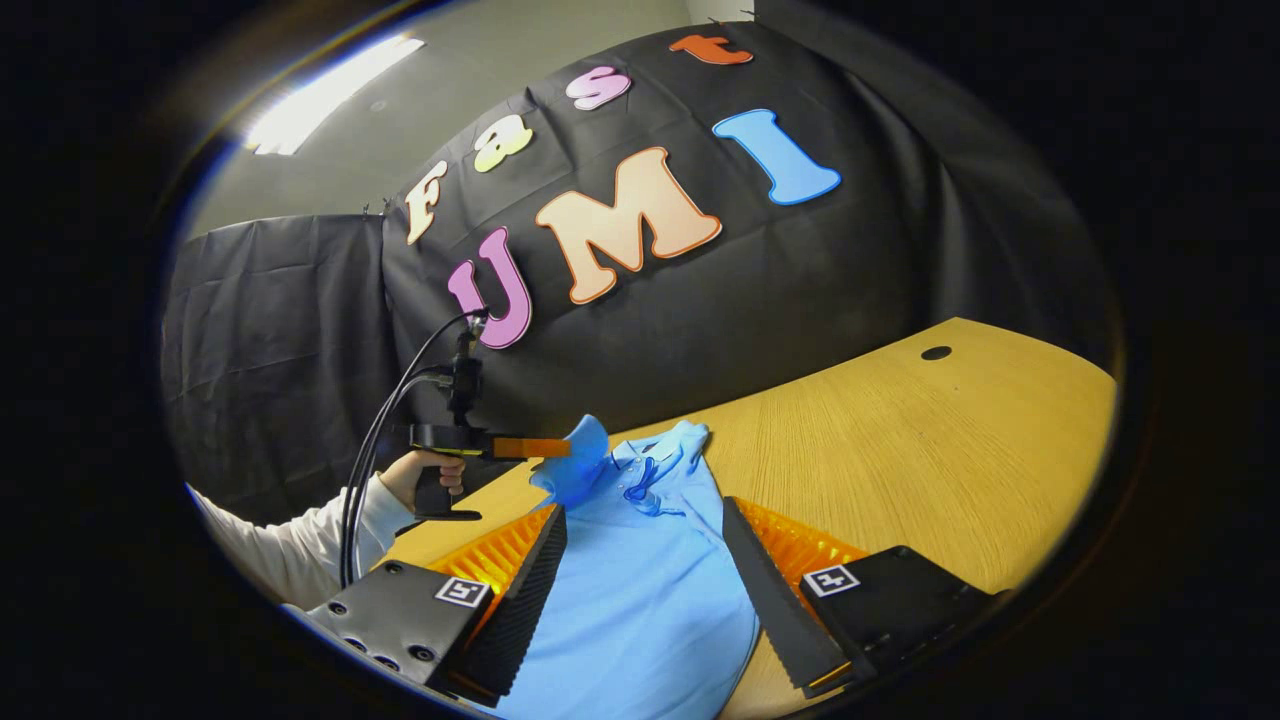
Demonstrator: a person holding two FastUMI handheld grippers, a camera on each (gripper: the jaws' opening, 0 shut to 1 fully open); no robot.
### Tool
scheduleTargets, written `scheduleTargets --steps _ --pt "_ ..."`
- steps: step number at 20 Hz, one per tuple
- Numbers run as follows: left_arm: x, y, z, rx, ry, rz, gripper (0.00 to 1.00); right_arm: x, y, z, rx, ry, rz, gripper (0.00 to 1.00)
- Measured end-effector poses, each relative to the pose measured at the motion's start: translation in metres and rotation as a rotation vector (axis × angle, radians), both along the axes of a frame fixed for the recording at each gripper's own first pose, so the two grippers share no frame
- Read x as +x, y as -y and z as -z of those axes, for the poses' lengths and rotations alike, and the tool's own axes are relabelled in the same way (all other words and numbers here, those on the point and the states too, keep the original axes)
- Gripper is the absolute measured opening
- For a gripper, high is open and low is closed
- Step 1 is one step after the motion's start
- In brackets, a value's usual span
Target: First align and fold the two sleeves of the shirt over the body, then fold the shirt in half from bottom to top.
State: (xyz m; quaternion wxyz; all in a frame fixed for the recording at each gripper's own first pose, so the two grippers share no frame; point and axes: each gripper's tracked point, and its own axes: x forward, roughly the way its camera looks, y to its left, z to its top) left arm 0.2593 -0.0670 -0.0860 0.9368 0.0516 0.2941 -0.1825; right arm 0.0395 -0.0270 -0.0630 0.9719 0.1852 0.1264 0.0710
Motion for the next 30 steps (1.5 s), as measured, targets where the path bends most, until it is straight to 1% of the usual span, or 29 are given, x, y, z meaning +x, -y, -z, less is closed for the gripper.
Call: scheduleTargets --steps 3,7,8,9,10,11,12,13,14,15,16,17,19,22,25,26,28,30 --pt "-0.003 0.025 0.026 0.021 -0.041 0.035 0.0 0.0 -0.001 0.0 -0.019 0.001 0.0 0.97" --pt "-0.004 0.034 0.04 0.026 -0.05 0.019 0.0 -0.001 -0.005 0.005 -0.04 -0.013 -0.004 0.97" --pt "-0.005 0.034 0.04 0.025 -0.049 0.01 0.02 -0.003 -0.006 0.007 -0.045 -0.021 -0.005 0.97" --pt "-0.008 0.03 0.038 0.033 -0.05 -0.007 0.08 -0.003 -0.005 0.009 -0.052 -0.025 -0.004 0.97" --pt "-0.013 0.021 0.036 0.055 -0.043 -0.037 0.11 -0.004 -0.005 0.011 -0.062 -0.033 0.0 0.97" --pt "-0.013 0.013 0.029 0.073 -0.017 -0.058 0.29 -0.006 -0.005 0.012 -0.072 -0.04 0.004 0.97" --pt "-0.017 0.007 0.019 0.076 0.014 -0.071 0.44 -0.01 -0.006 0.013 -0.082 -0.05 0.005 0.97" --pt "-0.026 0.001 0.009 0.07 0.04 -0.083 0.69 -0.015 -0.006 0.014 -0.091 -0.06 0.002 0.97" --pt "-0.039 -0.005 -0.003 0.063 0.069 -0.088 0.86 -0.022 -0.009 0.015 -0.105 -0.072 -0.005 0.97" --pt "-0.051 -0.013 -0.015 0.067 0.102 -0.093 0.98 -0.029 -0.009 0.018 -0.124 -0.091 -0.007 0.97" --pt "-0.065 -0.022 -0.024 0.077 0.127 -0.093 0.98 -0.038 -0.009 0.02 -0.146 -0.106 -0.009 0.98" --pt "-0.082 -0.031 -0.03 0.089 0.143 -0.094 0.96 -0.045 -0.009 0.022 -0.171 -0.118 -0.012 0.98" --pt "-0.123 -0.047 -0.037 0.081 0.155 -0.107 0.96 -0.065 -0.015 0.027 -0.211 -0.142 -0.025 0.98" --pt "-0.191 -0.066 -0.038 0.03 0.13 -0.141 0.96 -0.096 -0.026 0.033 -0.223 -0.168 -0.04 0.98" --pt "-0.25 -0.086 -0.035 0.029 0.136 -0.178 0.96 -0.124 -0.033 0.041 -0.243 -0.192 -0.042 0.98" --pt "-0.268 -0.094 -0.034 0.03 0.138 -0.207 0.96 -0.132 -0.034 0.044 -0.254 -0.197 -0.037 0.98" --pt "-0.3 -0.096 -0.031 0.003 0.152 -0.243 0.96 -0.145 -0.033 0.048 -0.277 -0.208 -0.024 0.98" --pt "-0.329 -0.092 -0.025 -0.019 0.152 -0.247 0.95 -0.157 -0.032 0.049 -0.297 -0.211 -0.011 0.98"
